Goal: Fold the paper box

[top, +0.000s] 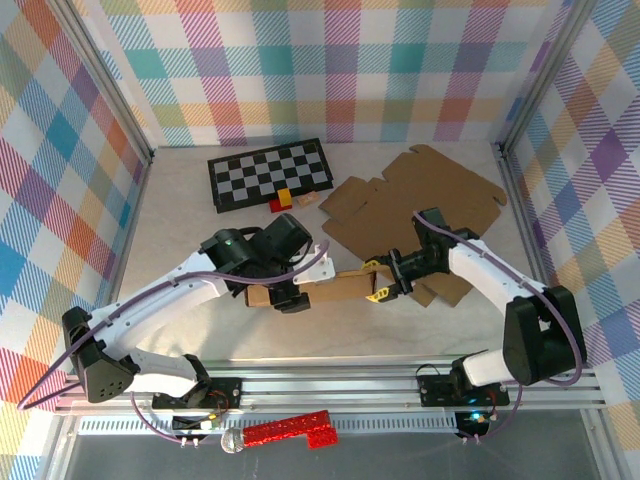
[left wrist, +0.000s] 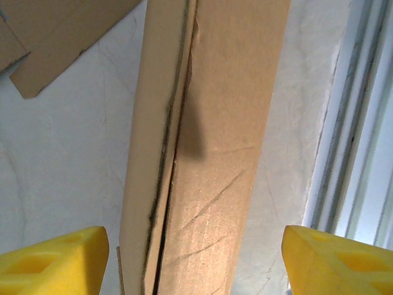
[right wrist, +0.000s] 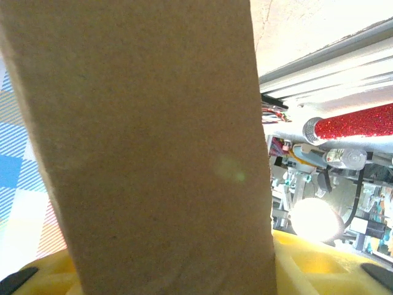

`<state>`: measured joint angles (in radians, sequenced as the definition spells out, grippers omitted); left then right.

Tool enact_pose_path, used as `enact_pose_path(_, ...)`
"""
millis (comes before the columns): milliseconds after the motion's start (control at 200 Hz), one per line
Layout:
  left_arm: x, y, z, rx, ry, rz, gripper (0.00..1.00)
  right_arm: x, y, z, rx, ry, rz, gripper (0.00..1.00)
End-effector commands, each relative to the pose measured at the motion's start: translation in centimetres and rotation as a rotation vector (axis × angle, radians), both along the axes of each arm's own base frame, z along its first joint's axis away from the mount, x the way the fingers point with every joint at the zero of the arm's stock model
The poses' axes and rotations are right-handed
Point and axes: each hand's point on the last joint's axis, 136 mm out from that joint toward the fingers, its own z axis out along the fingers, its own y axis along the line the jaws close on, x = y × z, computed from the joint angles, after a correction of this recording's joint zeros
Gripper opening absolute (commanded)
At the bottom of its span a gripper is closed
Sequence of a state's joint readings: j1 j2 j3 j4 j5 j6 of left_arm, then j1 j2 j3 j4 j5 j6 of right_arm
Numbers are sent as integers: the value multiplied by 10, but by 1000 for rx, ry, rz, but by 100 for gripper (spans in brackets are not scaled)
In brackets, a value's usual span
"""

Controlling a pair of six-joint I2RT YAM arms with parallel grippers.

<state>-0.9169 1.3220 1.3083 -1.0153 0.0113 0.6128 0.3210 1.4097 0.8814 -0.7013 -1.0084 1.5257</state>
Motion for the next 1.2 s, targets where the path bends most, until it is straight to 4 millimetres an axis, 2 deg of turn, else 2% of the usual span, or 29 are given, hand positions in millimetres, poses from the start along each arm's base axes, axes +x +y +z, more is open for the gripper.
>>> enact_pose_path(0,4,-2,-10,27,-48,-41,74,-8,-5,-15,-42,93,-6,37)
enact_pose_path(190,-3,-8,-28,58,-25,-72,75,-8,-6,-20,-41,111,-12,37)
enact_pose_path(300,5,-9,-38,85,-60,-63,75,-10,-8,-26,-40,132,-13,37)
enact_pose_path(335,8,-10,-41,87,-69,-61,83,-11,-9,-28,-38,136,-14,38)
enact_pose_path(450,16,-12,-50,102,-102,-56,83,-10,-10,-34,-42,146,-12,40)
enact_pose_path(595,21,-16,-56,105,-120,-62,78,-6,-14,-41,-49,146,-18,45)
enact_pose_path(725,18,-21,-59,98,-80,-71,67,5,-20,-41,-58,113,-29,58)
enact_pose_path(910,18,-25,-60,79,-2,-41,56,34,-36,-25,-111,-4,-31,72)
enact_pose_path(1040,19,-24,-58,67,40,-22,51,53,-53,-5,-194,-111,-63,76)
enact_pose_path(1195,19,-23,-55,55,89,3,50,61,-78,12,-314,-210,-111,77)
